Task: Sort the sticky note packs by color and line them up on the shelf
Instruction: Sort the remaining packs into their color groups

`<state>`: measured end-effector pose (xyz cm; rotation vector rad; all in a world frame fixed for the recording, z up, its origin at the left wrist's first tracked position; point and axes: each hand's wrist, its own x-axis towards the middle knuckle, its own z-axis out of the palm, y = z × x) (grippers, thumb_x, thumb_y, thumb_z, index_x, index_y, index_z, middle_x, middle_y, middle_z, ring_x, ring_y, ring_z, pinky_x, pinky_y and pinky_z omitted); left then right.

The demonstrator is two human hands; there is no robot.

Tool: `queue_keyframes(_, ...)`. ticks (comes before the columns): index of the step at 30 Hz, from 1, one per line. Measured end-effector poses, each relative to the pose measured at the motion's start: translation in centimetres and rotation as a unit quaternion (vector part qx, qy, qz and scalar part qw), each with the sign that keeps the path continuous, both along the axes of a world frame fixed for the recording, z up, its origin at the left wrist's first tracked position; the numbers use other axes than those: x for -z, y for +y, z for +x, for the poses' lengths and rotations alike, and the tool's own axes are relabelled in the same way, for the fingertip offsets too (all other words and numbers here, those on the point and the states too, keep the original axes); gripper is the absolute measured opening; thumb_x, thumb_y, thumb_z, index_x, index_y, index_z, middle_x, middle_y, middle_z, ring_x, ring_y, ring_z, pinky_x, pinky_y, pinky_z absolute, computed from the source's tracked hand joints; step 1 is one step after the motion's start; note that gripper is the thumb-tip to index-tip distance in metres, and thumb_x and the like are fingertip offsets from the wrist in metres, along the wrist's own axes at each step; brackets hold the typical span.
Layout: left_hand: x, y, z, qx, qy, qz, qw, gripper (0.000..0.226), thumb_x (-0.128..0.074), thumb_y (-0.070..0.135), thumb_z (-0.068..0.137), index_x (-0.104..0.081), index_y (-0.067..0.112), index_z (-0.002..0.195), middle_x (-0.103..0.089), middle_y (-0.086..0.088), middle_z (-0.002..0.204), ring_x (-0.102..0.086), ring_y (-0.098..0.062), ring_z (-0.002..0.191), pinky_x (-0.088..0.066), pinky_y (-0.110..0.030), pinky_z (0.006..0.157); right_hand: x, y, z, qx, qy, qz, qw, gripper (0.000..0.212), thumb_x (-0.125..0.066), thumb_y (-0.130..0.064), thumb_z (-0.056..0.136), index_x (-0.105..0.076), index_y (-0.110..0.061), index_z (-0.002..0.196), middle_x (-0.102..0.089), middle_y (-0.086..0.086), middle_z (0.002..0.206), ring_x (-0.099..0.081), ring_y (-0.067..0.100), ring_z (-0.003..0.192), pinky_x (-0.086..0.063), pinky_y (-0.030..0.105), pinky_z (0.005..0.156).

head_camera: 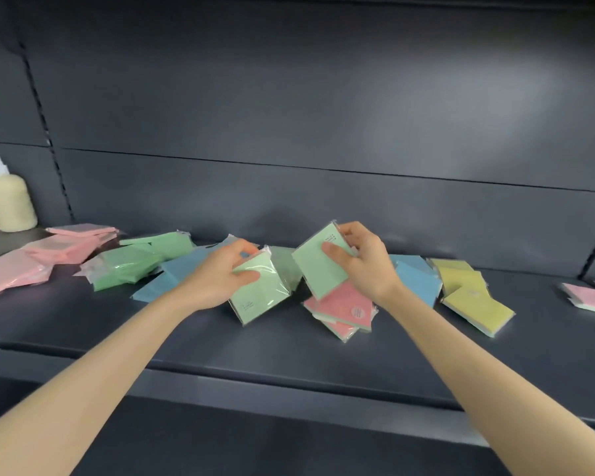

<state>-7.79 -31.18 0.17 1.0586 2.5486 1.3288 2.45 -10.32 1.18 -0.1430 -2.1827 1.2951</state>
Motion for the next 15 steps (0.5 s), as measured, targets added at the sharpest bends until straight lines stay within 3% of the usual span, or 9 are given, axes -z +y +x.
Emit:
queue_keyframes(4, 0.3, 0.8, -1.7, 0.026, 0.019, -0.065, 0.997, 0.028, -0.065, 0.013, 0.087, -0.058, 0.015, 0.114, -0.061, -0.001, 0.106, -0.056, -0.013, 0.101, -0.041, -0.018, 0.083, -0.1, -0.2, -2.2, -0.011, -0.014, 0.024, 1.0, 0.019, -0.063, -0.021, 0.09, -0.053, -0.02, 0.106, -0.067, -0.002, 0.103, -0.064, 0.014, 0.093, -0.05, 0.019, 0.072)
queue_keyframes(7, 0.7, 1.5, -3.0, 0.022, 0.041, -0.115, 0.992, 0.037, -0.069, 0.018, 0.085, -0.057, 0.015, 0.12, -0.055, 0.005, 0.098, -0.053, -0.011, 0.094, -0.039, -0.014, 0.074, -0.2, 0.1, -3.6, -0.013, -0.022, 0.024, 0.999, 0.021, -0.063, -0.019, 0.09, -0.05, -0.021, 0.107, -0.066, 0.001, 0.107, -0.064, 0.017, 0.095, -0.049, 0.018, 0.069)
queue_keyframes(11, 1.6, 1.9, -3.7, 0.021, 0.053, -0.16, 0.985, 0.044, -0.068, 0.027, 0.086, -0.052, 0.02, 0.126, -0.058, 0.004, 0.109, -0.053, -0.013, 0.102, -0.04, -0.026, 0.093, -0.1, 0.6, -5.0, -0.014, -0.03, 0.029, 0.999, 0.021, -0.064, -0.019, 0.089, -0.05, -0.022, 0.105, -0.066, 0.002, 0.102, -0.064, 0.02, 0.092, -0.052, 0.028, 0.071)
queue_keyframes(13, 2.0, 1.9, -3.4, 0.029, 0.123, -0.198, 0.972, 0.043, -0.066, 0.033, 0.086, -0.052, 0.024, 0.125, -0.061, 0.009, 0.11, -0.051, -0.01, 0.1, -0.034, -0.027, 0.095, 0.0, 0.6, -5.6, -0.019, -0.043, 0.03, 0.998, 0.021, -0.064, -0.02, 0.088, -0.05, -0.022, 0.104, -0.066, 0.002, 0.099, -0.065, 0.021, 0.088, -0.053, 0.029, 0.063)
queue_keyframes(15, 2.1, 1.7, -3.3, 0.042, 0.152, -0.191, 0.969, 0.041, -0.065, 0.034, 0.086, -0.052, 0.025, 0.124, -0.06, 0.01, 0.108, -0.052, -0.01, 0.097, -0.036, -0.025, 0.088, 0.0, 0.5, -6.2, -0.018, -0.057, 0.03, 0.998, 0.023, -0.065, -0.021, 0.088, -0.05, -0.022, 0.105, -0.066, 0.001, 0.1, -0.064, 0.019, 0.084, -0.049, 0.021, 0.053)
